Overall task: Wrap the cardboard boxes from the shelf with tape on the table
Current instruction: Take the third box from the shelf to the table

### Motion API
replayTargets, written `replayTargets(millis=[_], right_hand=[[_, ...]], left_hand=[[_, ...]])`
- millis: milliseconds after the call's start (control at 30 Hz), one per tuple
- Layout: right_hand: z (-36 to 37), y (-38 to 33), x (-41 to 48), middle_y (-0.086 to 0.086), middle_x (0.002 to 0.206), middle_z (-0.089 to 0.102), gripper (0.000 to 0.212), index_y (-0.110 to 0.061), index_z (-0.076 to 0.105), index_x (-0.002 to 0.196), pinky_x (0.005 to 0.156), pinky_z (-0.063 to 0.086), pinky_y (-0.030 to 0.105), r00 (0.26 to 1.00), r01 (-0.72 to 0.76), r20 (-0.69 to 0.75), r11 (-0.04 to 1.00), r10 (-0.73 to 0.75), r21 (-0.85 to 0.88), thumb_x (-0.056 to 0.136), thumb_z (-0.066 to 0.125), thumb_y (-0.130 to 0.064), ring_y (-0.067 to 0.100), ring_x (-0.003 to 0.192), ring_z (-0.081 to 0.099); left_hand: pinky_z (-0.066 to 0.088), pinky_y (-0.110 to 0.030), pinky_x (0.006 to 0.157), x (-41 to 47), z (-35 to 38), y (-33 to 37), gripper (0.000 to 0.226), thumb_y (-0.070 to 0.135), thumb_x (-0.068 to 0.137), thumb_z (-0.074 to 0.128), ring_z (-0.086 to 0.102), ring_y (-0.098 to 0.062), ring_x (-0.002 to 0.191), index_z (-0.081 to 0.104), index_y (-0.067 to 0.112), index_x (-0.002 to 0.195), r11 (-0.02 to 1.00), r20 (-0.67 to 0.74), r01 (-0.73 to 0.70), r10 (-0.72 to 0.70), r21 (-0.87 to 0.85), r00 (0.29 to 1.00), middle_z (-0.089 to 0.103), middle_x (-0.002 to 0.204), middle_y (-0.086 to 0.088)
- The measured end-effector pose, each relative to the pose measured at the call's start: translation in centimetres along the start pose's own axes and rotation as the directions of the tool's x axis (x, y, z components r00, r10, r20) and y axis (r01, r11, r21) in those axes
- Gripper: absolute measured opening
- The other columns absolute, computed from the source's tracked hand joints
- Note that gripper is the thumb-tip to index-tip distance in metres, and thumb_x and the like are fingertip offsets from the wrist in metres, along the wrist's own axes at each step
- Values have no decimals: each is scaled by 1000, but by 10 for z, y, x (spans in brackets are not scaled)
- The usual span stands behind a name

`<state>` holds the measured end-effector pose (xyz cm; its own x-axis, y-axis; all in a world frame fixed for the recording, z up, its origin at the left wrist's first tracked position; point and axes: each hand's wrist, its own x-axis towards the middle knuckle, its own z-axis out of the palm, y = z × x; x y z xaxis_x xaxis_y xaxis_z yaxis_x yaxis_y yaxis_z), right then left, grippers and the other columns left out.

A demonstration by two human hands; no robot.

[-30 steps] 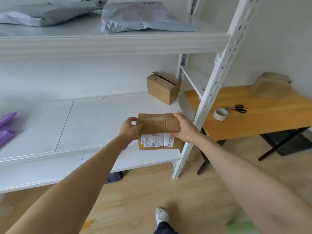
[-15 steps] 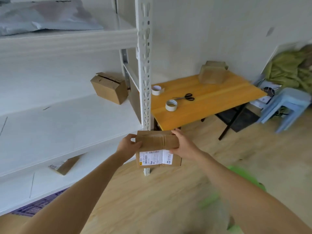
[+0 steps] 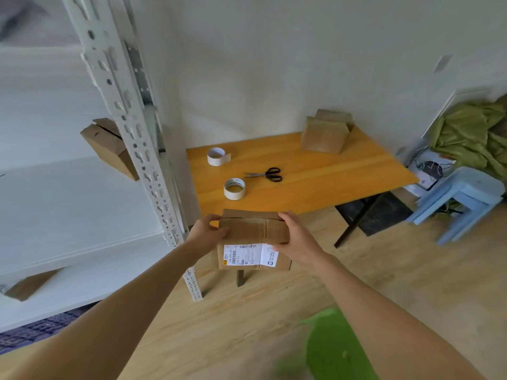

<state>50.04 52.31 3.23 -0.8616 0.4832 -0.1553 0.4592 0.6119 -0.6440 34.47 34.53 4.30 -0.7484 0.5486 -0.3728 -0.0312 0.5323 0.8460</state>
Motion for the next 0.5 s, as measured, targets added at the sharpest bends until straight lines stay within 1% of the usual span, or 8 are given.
replayTargets(millis=[67, 133, 233, 300, 367, 433, 500], right_hand=[[-14, 12, 21, -3, 158, 9, 89, -14, 19, 151, 108, 26, 24, 1000, -3, -3, 1000, 3, 1, 82, 74, -19, 15, 142, 21], [-27, 21, 44, -4, 158, 7, 89, -14, 18, 151, 108, 27, 26, 1000, -8, -4, 1000, 8, -1, 82, 74, -19, 16, 142, 22], [-42, 32, 82, -4, 159, 6, 89, -15, 18, 151, 111, 31, 33, 1000, -15, -20, 1000, 15, -13, 82, 74, -19, 17, 142, 22], [-52, 38, 110, -6, 157, 9, 88, -14, 19, 151, 105, 36, 30, 999, -18, -27, 1000, 18, -15, 82, 73, -17, 18, 138, 29], [-62, 42, 139, -8, 156, 9, 87, -14, 19, 151, 100, 39, 28, 999, -25, -34, 1000, 24, -16, 83, 72, -16, 19, 134, 34], [-71, 43, 169, -9, 157, 6, 87, -16, 18, 151, 102, 38, 30, 998, -42, -41, 999, 41, -9, 83, 73, -15, 19, 137, 31], [-80, 43, 195, -7, 158, 5, 88, -16, 17, 151, 105, 35, 30, 998, -49, -44, 999, 49, -3, 83, 72, -13, 19, 139, 28]], left_hand=[[53, -39, 80, 22, 12, 16, 37, 22, 90, 60, 63, -22, 88, 50, 21, 126, 1000, -15, -6, 6, 11, 1000, 64, 95, -4], [52, -36, 77, 45, 21, 31, 35, 23, 90, 60, 62, -19, 84, 51, 21, 124, 1000, -23, -11, 11, 18, 1000, 64, 93, -2], [53, -40, 80, 86, 28, 46, 33, 22, 91, 59, 62, -21, 84, 51, 22, 123, 1000, -17, -7, 7, 8, 1000, 64, 90, -1], [54, -40, 81, 114, 32, 57, 31, 22, 91, 59, 62, -21, 84, 51, 22, 121, 1000, -5, -12, 12, -3, 1000, 64, 89, -1], [54, -42, 82, 144, 33, 69, 32, 21, 91, 59, 64, -24, 89, 50, 23, 121, 1000, 7, -26, 26, -12, 1000, 65, 92, -2], [55, -43, 82, 174, 31, 81, 32, 22, 91, 59, 64, -26, 92, 50, 24, 122, 999, 22, -40, 40, -10, 999, 65, 96, -4], [55, -42, 80, 202, 30, 92, 30, 21, 91, 59, 65, -27, 88, 50, 24, 120, 999, 32, -46, 46, -11, 998, 65, 95, -6]])
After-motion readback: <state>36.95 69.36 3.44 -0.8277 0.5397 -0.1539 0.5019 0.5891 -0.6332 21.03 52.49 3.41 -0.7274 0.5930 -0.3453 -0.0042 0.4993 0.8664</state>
